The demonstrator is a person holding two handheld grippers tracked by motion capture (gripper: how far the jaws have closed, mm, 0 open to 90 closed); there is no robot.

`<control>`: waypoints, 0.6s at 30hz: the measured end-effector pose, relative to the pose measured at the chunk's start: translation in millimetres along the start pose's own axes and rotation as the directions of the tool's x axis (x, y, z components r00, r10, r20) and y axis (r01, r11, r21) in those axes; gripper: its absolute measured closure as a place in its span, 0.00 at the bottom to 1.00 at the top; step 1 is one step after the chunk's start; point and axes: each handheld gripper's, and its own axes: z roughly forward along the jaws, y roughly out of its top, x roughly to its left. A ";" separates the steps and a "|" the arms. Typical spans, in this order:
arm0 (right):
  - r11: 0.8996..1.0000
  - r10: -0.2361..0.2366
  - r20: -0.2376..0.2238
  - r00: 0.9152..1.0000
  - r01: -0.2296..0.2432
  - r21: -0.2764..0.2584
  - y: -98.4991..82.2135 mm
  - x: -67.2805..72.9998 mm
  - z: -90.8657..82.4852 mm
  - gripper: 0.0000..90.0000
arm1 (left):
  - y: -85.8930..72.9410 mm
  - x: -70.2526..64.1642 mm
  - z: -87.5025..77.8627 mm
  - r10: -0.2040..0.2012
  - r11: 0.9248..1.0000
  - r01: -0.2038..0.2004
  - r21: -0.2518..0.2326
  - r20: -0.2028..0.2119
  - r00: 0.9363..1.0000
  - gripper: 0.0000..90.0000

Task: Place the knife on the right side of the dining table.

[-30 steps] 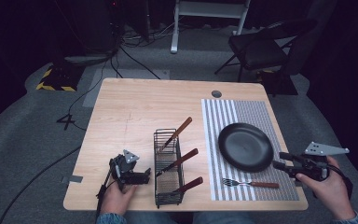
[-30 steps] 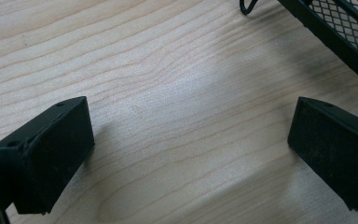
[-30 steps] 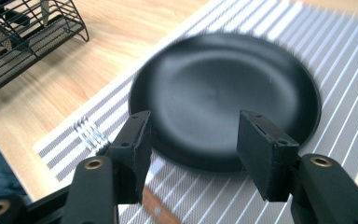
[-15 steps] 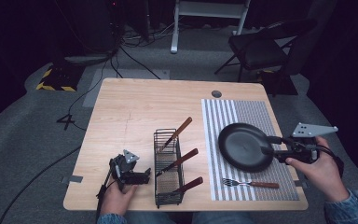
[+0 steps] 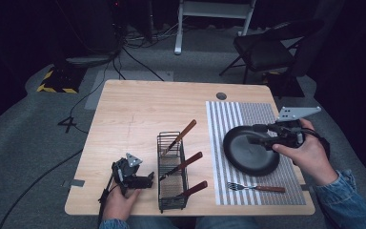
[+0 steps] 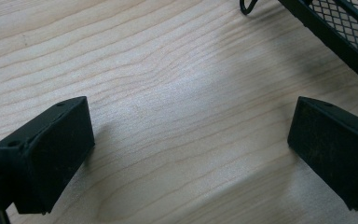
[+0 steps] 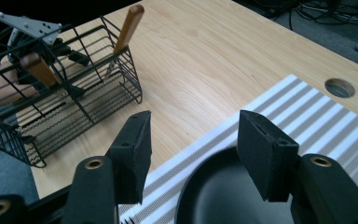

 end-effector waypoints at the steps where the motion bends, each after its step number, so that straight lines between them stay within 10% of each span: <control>1: 1.000 0.002 -0.005 1.000 -0.002 -0.001 3.7 0.0 2.6 0.50 | -0.2 0.0 -0.2 0.000 1.000 0.000 0.000 0.001 1.000 0.00; 18: 0.998 0.066 -0.104 0.992 -0.067 -0.012 41.9 -2.5 60.8 0.55 | -3.9 -0.8 -3.3 0.004 1.000 -0.004 -0.001 0.003 1.000 0.00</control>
